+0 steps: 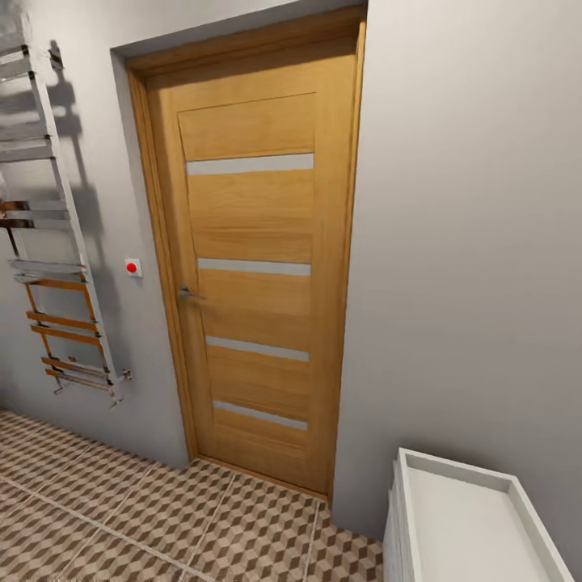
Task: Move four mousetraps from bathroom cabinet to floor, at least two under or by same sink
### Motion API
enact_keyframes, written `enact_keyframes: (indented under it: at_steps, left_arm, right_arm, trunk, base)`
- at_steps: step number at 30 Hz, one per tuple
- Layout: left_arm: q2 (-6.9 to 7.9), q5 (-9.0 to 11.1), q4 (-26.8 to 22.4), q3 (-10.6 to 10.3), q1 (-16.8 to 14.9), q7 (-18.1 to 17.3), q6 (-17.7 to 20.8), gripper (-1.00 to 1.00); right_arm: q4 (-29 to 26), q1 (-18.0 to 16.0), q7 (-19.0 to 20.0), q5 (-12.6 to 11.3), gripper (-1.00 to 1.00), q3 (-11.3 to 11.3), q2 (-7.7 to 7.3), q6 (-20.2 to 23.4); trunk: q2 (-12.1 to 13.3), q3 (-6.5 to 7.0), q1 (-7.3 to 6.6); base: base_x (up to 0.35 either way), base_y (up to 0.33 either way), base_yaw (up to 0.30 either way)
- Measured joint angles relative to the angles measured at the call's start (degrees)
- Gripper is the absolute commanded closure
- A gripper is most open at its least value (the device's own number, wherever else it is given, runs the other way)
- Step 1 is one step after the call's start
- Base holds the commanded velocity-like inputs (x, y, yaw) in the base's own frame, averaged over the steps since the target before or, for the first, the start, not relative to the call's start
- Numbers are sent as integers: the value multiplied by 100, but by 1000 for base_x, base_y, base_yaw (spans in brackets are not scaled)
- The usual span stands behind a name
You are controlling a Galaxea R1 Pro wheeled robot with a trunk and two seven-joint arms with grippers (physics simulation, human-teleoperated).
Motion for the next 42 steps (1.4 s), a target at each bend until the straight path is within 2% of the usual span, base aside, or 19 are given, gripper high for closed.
enact_keyframes:
  at_steps: [42]
  left_arm:
    - [-9,-8,-5,2,0,7,-1,-100]
  right_arm:
    - [0,0,-4,-25,-100,0,0,0]
  trunk:
    - [0,0,0]
  base:
    - [0,0,276]
